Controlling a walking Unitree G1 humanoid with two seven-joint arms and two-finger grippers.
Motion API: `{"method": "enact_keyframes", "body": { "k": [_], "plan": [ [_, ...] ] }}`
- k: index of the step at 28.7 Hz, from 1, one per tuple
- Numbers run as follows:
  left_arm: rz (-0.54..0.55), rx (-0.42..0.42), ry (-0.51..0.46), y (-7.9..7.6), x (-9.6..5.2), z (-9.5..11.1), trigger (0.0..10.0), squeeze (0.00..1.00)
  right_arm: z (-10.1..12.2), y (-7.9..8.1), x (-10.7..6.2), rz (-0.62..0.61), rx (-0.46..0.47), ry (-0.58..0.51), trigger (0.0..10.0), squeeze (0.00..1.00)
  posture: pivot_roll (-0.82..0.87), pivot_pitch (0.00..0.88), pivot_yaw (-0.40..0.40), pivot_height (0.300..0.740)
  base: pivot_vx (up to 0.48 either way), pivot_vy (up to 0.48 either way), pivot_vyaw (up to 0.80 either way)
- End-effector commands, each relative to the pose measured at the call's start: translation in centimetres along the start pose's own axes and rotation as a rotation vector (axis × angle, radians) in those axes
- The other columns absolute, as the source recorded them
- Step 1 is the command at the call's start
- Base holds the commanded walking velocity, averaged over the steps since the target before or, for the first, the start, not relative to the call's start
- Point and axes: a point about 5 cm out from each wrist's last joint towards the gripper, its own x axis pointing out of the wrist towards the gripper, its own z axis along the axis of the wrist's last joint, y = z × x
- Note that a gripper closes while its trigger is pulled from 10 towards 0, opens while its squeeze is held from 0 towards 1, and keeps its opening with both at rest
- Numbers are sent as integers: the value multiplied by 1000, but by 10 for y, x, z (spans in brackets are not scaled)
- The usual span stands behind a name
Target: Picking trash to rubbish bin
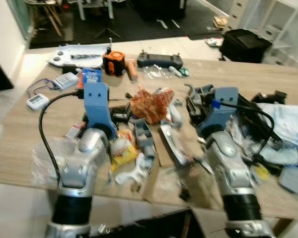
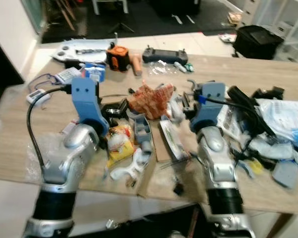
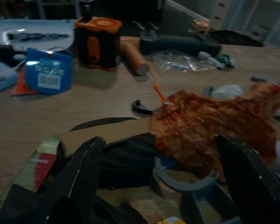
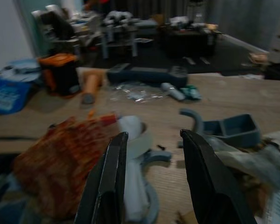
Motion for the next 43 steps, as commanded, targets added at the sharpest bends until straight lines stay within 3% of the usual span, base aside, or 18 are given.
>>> {"method": "enact_keyframes", "body": {
  "k": [1,16,18,22,26,33,35,38,40,43],
  "plan": [
    [-1,1,20,-1,-1,-6,10000,0,-3,0,-2,-2,-2,15,10000,0,3,132,-4,740,0,0,0],
    [-15,47,37,-3,-1,-8,10000,0,-10,1,-3,1,9,65,10000,0,3,138,-2,740,0,0,0],
    [26,60,42,1,-1,-9,10000,0,-11,1,-3,2,14,71,10000,0,5,139,0,740,0,-480,0],
    [19,6,63,3,-2,-13,10000,0,-11,1,-3,3,10,83,10000,0,3,133,1,740,0,-120,0],
    [-5,41,63,-3,-3,-15,10000,0,-23,-2,-2,7,-51,170,10000,0,-2,120,2,740,0,0,0],
    [-11,36,55,-5,-3,-15,10000,0,-24,-9,5,-10,-87,203,10000,12,-2,108,-2,740,0,0,0],
    [-10,35,54,-3,-3,-14,10000,0,-25,-14,8,-26,-102,218,10000,1000,-2,108,-2,740,0,0,0],
    [-11,36,54,-2,-4,-14,10000,0,-27,-19,11,-30,-154,246,10000,1000,-1,102,-1,740,0,0,0],
    [-16,43,53,-2,-4,-15,10000,0,-32,-24,19,-2,-265,285,10000,1000,-1,102,-1,740,0,0,0],
    [-21,48,53,-2,-4,-15,10000,0,-35,-25,24,9,-309,303,10000,1000,-1,102,-1,740,0,0,0]
  ]
}}
